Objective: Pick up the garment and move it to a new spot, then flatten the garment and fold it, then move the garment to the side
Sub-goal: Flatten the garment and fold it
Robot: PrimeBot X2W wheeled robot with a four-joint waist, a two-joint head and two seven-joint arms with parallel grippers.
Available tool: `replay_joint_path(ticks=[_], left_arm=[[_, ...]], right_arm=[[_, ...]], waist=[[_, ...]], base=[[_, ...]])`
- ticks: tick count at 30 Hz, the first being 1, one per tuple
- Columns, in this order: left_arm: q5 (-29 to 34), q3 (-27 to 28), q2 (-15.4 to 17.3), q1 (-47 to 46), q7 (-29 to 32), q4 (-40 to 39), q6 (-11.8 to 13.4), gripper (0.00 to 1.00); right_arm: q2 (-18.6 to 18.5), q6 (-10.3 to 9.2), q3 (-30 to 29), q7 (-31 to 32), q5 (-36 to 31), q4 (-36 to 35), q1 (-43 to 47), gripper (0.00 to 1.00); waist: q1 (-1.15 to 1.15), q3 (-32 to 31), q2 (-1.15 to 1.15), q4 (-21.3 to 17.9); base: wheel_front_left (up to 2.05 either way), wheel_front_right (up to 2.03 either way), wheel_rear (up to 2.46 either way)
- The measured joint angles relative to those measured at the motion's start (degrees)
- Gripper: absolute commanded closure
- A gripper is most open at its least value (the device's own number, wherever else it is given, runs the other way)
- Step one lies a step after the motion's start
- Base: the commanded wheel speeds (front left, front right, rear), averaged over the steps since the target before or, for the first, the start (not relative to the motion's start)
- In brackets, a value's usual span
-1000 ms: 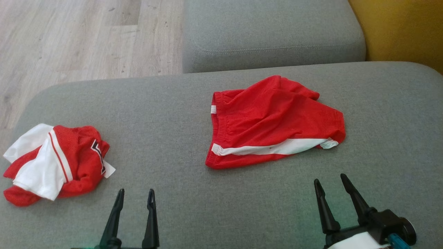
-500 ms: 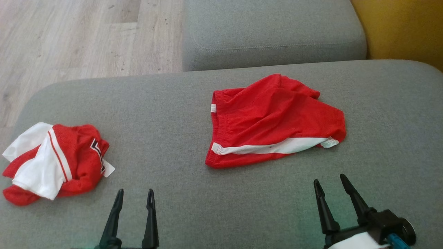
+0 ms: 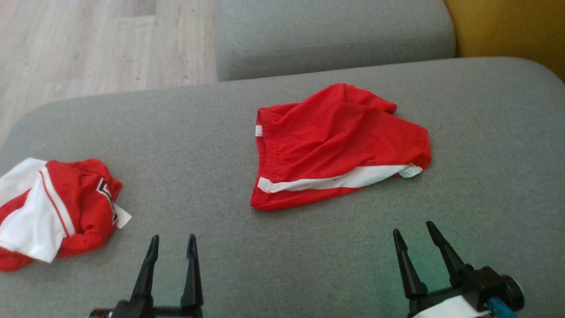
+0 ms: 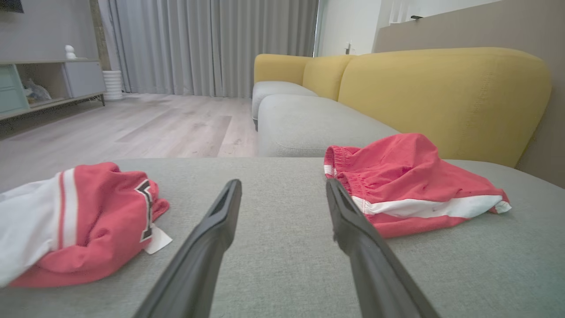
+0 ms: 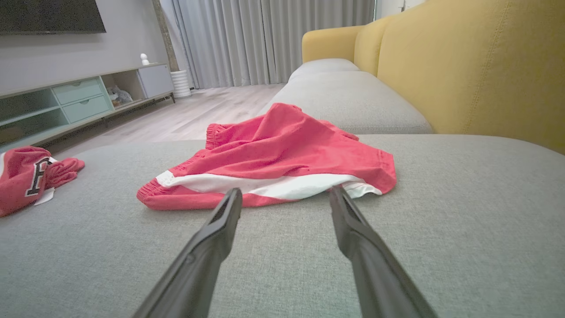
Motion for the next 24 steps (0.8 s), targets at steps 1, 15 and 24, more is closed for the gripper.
replay_joint_path(ticks=[1, 15, 24], left_arm=[[-0.9, -0.4, 0.0, -1.8, 0.0, 1.6, -1.0, 0.0], [-11.1, -11.2, -0.3, -26.5, 4.7, 25.1, -9.2, 0.0], [-15.0, -13.7, -0.4, -31.7, 9.0, 32.1, -10.2, 0.0]], right_arm=[[0.0, 0.0, 0.0, 0.0, -0.4, 0.0, -0.1, 0.0], [0.0, 0.0, 0.2, 0.0, -2.6, -0.6, -5.7, 0.0], [0.0, 0.0, 0.8, 0.0, -3.0, -0.5, -6.2, 0.0]], waist=[[0.0, 0.8, 0.0, -0.6], [0.02, 9.2, 0.0, -4.0], [0.01, 11.1, 0.0, -6.4]], base=[[0.0, 0.0, 0.0], [0.0, 0.0, 0.0], [0.0, 0.0, 0.0]])
